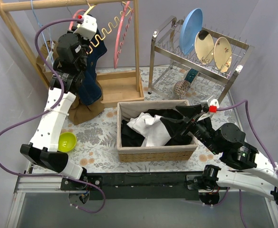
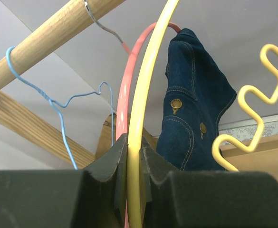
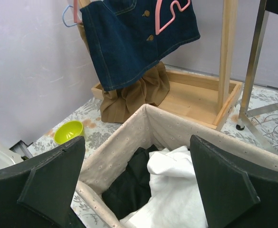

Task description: Remove the skirt from the hanger

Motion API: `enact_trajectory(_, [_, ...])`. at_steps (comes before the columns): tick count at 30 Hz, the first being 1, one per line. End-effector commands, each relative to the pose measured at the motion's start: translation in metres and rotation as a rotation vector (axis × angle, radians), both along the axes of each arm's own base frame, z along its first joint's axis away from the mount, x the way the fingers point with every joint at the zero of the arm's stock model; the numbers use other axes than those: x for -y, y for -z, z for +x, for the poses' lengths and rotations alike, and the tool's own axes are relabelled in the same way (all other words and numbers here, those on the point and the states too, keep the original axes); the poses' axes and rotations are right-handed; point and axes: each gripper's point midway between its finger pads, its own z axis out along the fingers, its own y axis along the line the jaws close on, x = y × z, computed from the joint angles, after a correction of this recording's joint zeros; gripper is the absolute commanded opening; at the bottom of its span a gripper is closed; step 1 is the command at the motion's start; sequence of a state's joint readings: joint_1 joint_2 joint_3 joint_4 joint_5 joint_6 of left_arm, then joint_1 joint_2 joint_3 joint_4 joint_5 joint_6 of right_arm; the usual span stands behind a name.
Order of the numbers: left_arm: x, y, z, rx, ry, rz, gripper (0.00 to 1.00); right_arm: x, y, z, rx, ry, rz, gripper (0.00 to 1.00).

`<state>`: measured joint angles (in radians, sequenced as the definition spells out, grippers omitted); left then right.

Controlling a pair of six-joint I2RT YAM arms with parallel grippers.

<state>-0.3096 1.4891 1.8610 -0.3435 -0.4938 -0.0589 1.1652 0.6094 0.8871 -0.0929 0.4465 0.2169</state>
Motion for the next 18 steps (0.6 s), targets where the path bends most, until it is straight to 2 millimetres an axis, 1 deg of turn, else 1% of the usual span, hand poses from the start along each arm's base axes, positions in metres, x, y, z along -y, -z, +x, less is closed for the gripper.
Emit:
enact_trajectory(1, [0.001, -0.019, 0.001, 0.071, 0.008, -0.025, 0.00, 0.011, -0.030, -0.001, 0.059, 0.020, 0.085, 0.98])
enact_trajectory(5, [0.005, -0.004, 0.008, 0.039, 0.018, -0.024, 0.00, 0.017, -0.036, -0.002, 0.076, 0.025, 0.103, 0.98])
enact_trajectory(6, [0.005, -0.002, 0.007, 0.037, 0.018, -0.026, 0.00, 0.018, -0.036, -0.002, 0.076, 0.028, 0.105, 0.98])
enact_trajectory(8, [0.006, 0.008, 0.007, 0.014, 0.025, -0.029, 0.00, 0.021, -0.037, -0.003, 0.080, 0.032, 0.113, 0.98])
enact_trajectory(10, [0.005, 0.009, 0.001, 0.016, 0.031, -0.045, 0.01, 0.021, -0.036, -0.003, 0.079, 0.031, 0.114, 0.98])
enact_trajectory(11, [0.007, 0.016, 0.000, -0.002, 0.038, -0.042, 0.01, 0.022, -0.035, -0.003, 0.080, 0.032, 0.113, 0.98])
enact_trajectory(12, [0.007, 0.014, -0.006, 0.003, 0.052, -0.050, 0.02, 0.022, -0.035, -0.003, 0.079, 0.033, 0.114, 0.98])
enact_trajectory(14, [0.011, 0.020, -0.009, -0.011, 0.081, -0.049, 0.03, 0.021, -0.034, -0.004, 0.076, 0.026, 0.115, 0.98])
enact_trajectory(15, [0.009, 0.017, -0.015, -0.003, 0.084, -0.056, 0.03, 0.020, -0.034, -0.004, 0.075, 0.024, 0.115, 0.98])
enact_trajectory(18, [0.008, 0.019, -0.019, -0.005, 0.085, -0.057, 0.05, 0.019, -0.032, -0.005, 0.070, 0.017, 0.115, 0.98])
